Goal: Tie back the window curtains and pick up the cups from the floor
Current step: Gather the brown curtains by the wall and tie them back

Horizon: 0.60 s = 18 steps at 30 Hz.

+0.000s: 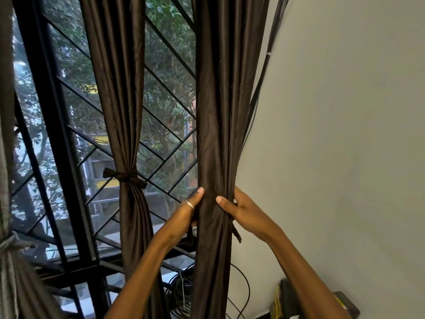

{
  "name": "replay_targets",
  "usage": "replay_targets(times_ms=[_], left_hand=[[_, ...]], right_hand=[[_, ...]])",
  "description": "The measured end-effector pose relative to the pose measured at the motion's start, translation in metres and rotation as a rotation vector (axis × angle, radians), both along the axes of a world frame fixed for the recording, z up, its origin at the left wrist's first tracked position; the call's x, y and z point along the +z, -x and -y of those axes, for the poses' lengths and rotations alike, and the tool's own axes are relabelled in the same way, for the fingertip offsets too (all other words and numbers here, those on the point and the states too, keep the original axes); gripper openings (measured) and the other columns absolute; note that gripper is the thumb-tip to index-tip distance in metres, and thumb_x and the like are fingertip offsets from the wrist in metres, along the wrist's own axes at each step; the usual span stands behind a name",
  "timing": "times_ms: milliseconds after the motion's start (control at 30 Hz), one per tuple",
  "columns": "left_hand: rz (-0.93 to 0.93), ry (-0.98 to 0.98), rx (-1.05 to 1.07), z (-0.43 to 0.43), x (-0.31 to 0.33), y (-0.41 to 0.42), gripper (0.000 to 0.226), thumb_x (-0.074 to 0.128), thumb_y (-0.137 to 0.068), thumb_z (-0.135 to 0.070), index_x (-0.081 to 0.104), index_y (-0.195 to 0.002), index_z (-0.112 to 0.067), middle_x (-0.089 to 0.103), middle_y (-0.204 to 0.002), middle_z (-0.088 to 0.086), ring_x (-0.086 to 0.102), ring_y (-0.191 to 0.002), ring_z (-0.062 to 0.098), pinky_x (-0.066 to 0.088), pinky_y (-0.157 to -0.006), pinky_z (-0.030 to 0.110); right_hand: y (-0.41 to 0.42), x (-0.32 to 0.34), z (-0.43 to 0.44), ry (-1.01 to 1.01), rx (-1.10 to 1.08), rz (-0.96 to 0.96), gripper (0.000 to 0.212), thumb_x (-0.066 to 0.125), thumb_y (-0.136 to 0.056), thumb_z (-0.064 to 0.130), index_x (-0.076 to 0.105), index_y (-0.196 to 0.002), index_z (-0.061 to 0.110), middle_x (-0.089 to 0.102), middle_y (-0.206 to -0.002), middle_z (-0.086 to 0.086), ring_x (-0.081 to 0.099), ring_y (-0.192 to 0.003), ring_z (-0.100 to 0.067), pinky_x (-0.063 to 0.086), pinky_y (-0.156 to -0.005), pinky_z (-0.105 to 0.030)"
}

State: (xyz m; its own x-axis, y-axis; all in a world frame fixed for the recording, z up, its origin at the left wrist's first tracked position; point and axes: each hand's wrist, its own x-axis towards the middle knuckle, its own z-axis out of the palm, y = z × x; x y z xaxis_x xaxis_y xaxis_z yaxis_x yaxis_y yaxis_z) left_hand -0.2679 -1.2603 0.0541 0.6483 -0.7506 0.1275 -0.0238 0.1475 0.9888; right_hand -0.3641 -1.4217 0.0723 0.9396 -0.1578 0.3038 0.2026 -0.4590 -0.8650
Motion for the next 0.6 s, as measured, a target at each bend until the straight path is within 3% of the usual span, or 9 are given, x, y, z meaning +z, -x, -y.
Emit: replay_targets(times_ms=[67,133,167,267,367,467,600], left_hand=[[0.067,-0.056,-0.001,-0.002,0.004,0.003,0.054,0.053,-0.092,-0.050,0.062,-0.129,-0.013,0.076,-0.103,-0.002,0.072,-0.087,0.006,0.056,-0.064,0.031],[0.104,-0.067,-0.007,-0.004,0.007,0.004,0.051,0.063,-0.085,-0.043,0.063,-0.126,-0.013,0.076,-0.107,0.000,0.073,-0.097,0.012,0.059,-0.075,0.024],[0.113,-0.063,-0.013,-0.005,0.007,0.004,0.049,0.066,-0.084,-0.038,0.063,-0.126,-0.013,0.076,-0.111,0.002,0.072,-0.103,0.016,0.058,-0.082,0.026],[0.156,-0.075,-0.026,-0.007,0.008,0.001,0.042,0.071,-0.087,-0.025,0.063,-0.126,-0.014,0.073,-0.118,0.004,0.070,-0.109,0.019,0.056,-0.093,0.033],[0.230,-0.113,-0.011,-0.008,0.004,-0.005,0.033,0.070,-0.091,-0.016,0.065,-0.124,-0.015,0.074,-0.116,0.001,0.070,-0.108,0.015,0.057,-0.089,0.028],[0.299,-0.133,0.021,-0.010,0.004,-0.009,0.033,0.069,-0.092,-0.012,0.064,-0.124,-0.016,0.073,-0.116,-0.004,0.069,-0.106,0.007,0.055,-0.082,0.017],[0.346,-0.115,0.149,-0.003,-0.007,-0.014,0.045,0.074,-0.089,-0.017,0.054,-0.128,-0.024,0.069,-0.117,-0.001,0.069,-0.102,0.008,0.058,-0.085,0.026]], right_hand=[[0.001,0.005,-0.001,0.102,-0.028,0.011,0.025,0.052,-0.104,0.028,0.049,-0.120,0.048,0.059,-0.113,0.028,0.059,-0.102,0.019,0.048,-0.088,-0.007],[0.000,0.007,0.000,0.164,-0.040,-0.019,0.016,0.048,-0.104,0.034,0.047,-0.113,0.048,0.058,-0.107,0.026,0.059,-0.092,0.022,0.048,-0.077,-0.004],[0.000,0.007,0.001,0.169,-0.035,-0.061,0.014,0.046,-0.103,0.042,0.049,-0.117,0.046,0.061,-0.109,0.021,0.063,-0.092,0.015,0.051,-0.073,-0.008],[-0.003,0.003,0.006,0.170,-0.021,-0.190,0.043,0.040,-0.098,0.061,0.057,-0.124,0.032,0.069,-0.112,0.003,0.070,-0.087,-0.011,0.054,-0.063,-0.018],[-0.003,0.001,0.005,0.191,-0.049,-0.231,0.046,0.036,-0.097,0.063,0.063,-0.111,0.029,0.070,-0.100,0.004,0.068,-0.078,-0.009,0.050,-0.061,-0.014],[-0.003,0.002,0.006,0.272,-0.103,-0.241,0.045,0.033,-0.096,0.065,0.062,-0.104,0.031,0.068,-0.104,0.004,0.064,-0.082,-0.004,0.046,-0.071,-0.011],[-0.007,0.001,0.010,0.426,-0.171,-0.209,0.064,0.035,-0.093,0.071,0.068,-0.087,0.017,0.071,-0.087,-0.004,0.068,-0.077,-0.012,0.057,-0.078,-0.029]])
